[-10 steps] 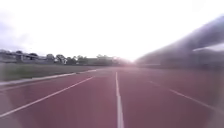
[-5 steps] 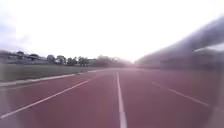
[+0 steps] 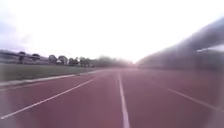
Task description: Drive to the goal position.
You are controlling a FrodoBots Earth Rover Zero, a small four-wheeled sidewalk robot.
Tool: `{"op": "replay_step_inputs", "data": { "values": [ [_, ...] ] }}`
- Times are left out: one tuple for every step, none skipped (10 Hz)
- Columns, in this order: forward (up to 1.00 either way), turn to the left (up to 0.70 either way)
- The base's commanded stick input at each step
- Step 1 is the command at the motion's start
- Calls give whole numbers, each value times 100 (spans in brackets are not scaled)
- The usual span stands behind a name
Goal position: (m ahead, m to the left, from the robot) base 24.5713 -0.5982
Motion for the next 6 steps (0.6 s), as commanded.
{"op": "replay_step_inputs", "data": {
  "values": [
    [70,0],
    [70,0],
    [70,0],
    [70,0],
    [70,0],
    [70,0]
  ]
}}
